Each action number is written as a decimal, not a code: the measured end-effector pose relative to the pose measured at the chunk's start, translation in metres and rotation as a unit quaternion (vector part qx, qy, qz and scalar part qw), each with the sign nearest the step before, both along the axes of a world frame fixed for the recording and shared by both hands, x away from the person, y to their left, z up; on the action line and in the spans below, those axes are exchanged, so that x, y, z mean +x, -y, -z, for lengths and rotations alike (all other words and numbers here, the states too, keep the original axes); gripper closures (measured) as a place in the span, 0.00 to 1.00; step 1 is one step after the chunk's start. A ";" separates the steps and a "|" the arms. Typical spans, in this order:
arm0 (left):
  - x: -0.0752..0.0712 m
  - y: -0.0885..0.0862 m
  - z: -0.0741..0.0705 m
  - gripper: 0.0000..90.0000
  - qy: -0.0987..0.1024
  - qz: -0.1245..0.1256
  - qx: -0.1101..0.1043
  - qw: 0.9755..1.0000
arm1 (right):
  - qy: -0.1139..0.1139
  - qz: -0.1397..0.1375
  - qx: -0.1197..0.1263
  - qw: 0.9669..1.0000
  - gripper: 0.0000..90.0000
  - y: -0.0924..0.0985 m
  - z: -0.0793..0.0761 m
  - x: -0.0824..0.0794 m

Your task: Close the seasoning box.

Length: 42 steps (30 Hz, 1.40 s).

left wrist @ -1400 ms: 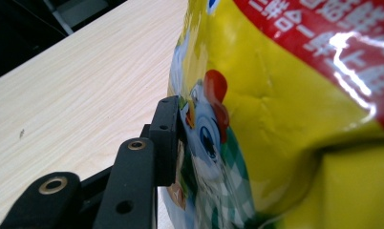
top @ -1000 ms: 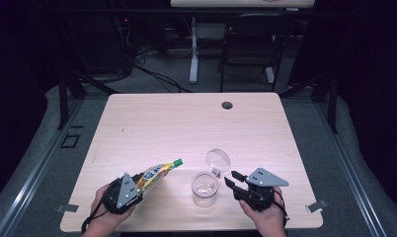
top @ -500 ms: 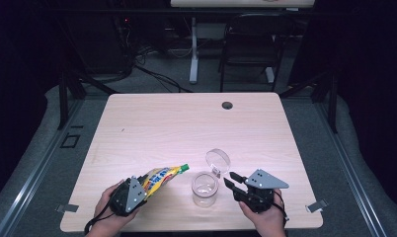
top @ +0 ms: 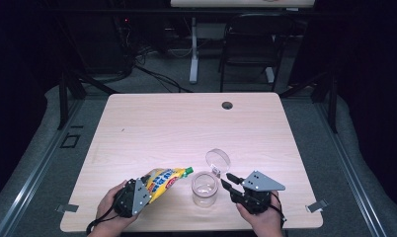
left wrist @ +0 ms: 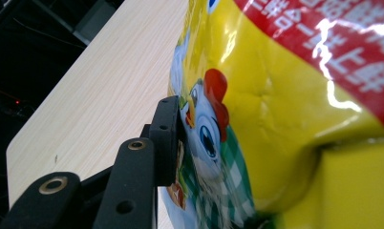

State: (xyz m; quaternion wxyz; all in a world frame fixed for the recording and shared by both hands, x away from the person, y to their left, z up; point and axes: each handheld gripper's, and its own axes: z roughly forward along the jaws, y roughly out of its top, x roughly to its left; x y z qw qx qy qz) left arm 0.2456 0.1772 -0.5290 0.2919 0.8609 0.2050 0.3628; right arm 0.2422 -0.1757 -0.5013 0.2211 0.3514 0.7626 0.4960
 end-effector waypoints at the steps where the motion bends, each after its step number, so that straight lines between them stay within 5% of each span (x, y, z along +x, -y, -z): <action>1: 0.000 0.001 0.000 0.71 0.003 -0.001 0.007 1.000 | 0.000 -0.001 0.000 1.000 0.78 -0.001 0.000 0.000; 17: -0.003 0.012 0.003 0.71 0.034 0.001 0.057 0.998 | 0.005 -0.019 -0.010 1.000 0.79 -0.013 0.000 -0.005; 42: -0.005 0.024 0.007 0.71 0.059 0.007 0.091 0.994 | 0.002 -0.043 -0.023 0.999 0.78 -0.032 0.005 -0.007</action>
